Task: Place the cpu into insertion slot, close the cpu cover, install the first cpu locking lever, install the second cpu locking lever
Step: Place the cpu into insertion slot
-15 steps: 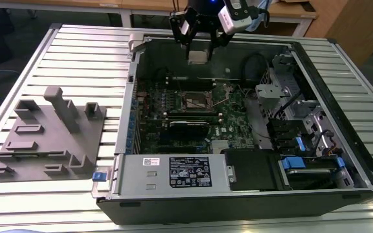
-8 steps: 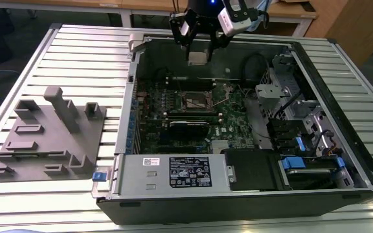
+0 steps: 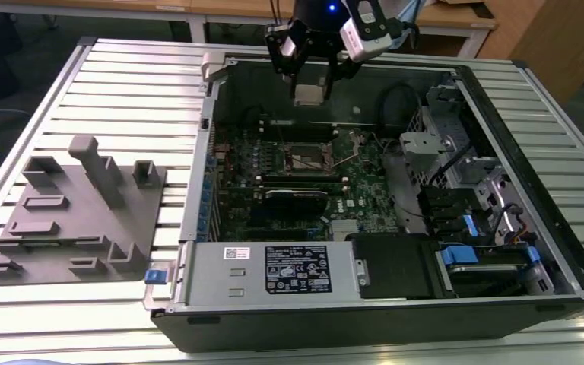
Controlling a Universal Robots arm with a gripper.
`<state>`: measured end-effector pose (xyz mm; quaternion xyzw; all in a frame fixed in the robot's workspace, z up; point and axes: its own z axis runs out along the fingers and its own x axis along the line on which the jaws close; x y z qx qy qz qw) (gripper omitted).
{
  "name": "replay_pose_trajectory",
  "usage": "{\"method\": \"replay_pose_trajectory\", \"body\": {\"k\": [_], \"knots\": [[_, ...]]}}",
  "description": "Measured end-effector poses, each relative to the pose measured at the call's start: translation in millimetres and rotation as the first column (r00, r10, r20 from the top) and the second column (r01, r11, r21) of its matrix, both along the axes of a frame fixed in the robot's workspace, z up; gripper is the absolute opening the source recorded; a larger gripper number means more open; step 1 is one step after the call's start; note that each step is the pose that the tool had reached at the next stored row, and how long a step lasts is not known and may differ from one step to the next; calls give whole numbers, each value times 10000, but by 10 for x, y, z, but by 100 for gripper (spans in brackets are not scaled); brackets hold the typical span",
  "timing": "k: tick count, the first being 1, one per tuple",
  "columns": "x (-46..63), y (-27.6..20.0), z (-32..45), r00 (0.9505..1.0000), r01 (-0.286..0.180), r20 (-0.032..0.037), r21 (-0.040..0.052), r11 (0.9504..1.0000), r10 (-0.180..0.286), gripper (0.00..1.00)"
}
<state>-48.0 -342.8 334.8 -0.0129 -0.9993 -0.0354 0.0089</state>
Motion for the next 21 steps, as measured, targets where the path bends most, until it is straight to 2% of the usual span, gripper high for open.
{"method": "replay_pose_trajectory", "body": {"k": [5, 14, 21], "knots": [[0, 0, -4, 10000, 0, 1, 3, 10000, 0, 54], [0, 0, -82, 10000, 0, 2, 4, 10000, 0, 54], [0, 0, -95, 10000, 1, 4, 11, 10000, -1, 54]]}}
